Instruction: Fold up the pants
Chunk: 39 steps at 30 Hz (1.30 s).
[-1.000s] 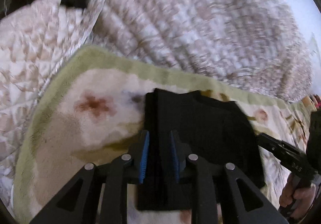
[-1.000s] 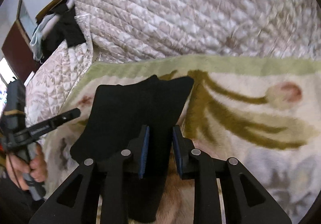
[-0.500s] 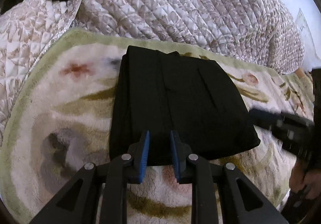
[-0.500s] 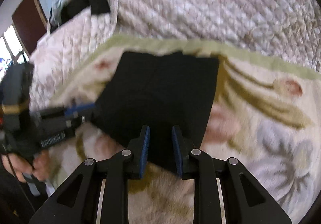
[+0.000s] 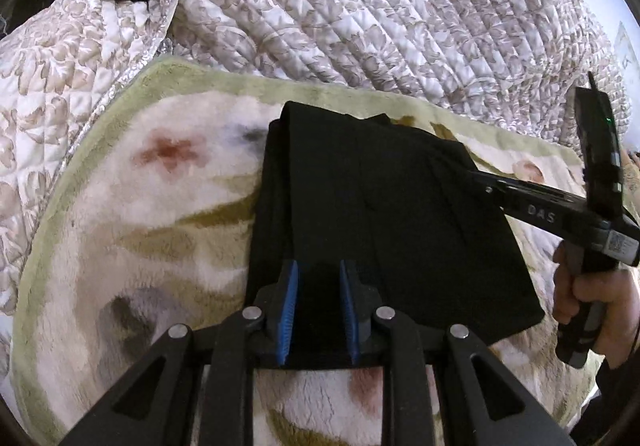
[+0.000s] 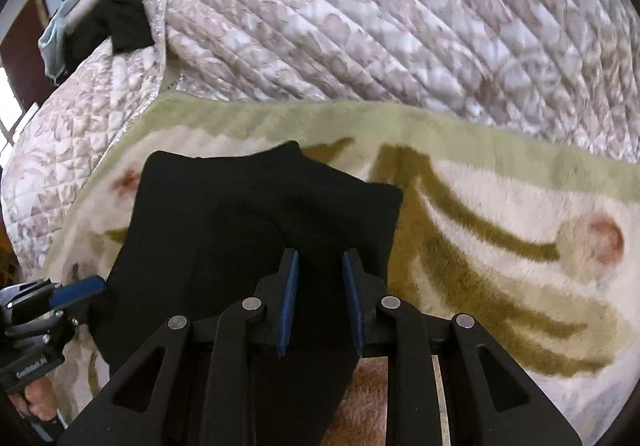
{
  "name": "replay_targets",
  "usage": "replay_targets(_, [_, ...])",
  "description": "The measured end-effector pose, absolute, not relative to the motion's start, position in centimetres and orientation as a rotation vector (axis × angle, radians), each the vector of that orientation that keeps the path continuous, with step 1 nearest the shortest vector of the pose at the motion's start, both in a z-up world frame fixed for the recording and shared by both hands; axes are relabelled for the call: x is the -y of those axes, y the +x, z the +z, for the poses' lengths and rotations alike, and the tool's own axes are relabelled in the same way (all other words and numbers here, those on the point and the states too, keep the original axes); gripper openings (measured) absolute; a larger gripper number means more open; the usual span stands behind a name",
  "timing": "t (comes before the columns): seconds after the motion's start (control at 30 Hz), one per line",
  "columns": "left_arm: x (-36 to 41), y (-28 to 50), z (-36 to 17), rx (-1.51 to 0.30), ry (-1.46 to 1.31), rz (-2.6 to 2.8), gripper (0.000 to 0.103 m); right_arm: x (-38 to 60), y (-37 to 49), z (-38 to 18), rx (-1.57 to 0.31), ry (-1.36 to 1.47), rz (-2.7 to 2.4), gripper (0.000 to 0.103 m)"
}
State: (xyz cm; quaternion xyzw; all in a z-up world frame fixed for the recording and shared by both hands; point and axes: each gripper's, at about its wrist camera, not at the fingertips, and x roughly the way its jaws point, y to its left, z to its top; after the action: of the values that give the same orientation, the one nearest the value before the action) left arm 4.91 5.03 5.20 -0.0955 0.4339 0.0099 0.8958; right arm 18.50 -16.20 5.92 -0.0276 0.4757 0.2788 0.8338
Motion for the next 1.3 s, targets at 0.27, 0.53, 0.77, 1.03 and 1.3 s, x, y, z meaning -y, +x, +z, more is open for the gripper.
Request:
replay_targets(0.27, [-4.5, 3.7, 6.7, -0.873, -0.177, 0.033, 0.024, 17.7, 15.8, 8.9, -0.971, -0.035, 0.583, 0.023])
replay_targets(0.53, [-3.8, 0.8, 8.5, -0.804, -0.149, 0.044, 0.043, 18.9, 8.7, 11.9, -0.909, -0.031, 0.626, 0.028])
replay_targets(0.77, [-3.5, -2.7, 7.0, -0.812, -0.163, 0.072, 0.050, 18.6, 3.0, 11.3, -0.910, -0.107, 0.617, 0.046])
replay_targets(1.03, [-2.7, -3.3, 3.9, -0.902, -0.137, 0.078, 0.050, 19.0, 2.1, 7.3, -1.012, -0.194, 0.545, 0.046])
replay_targets(1.3, [-2.4, -3.1, 3.2, -0.911, -0.116, 0.085, 0.056, 19.2, 2.2, 6.1, -1.034, -0.199, 0.531, 0.048])
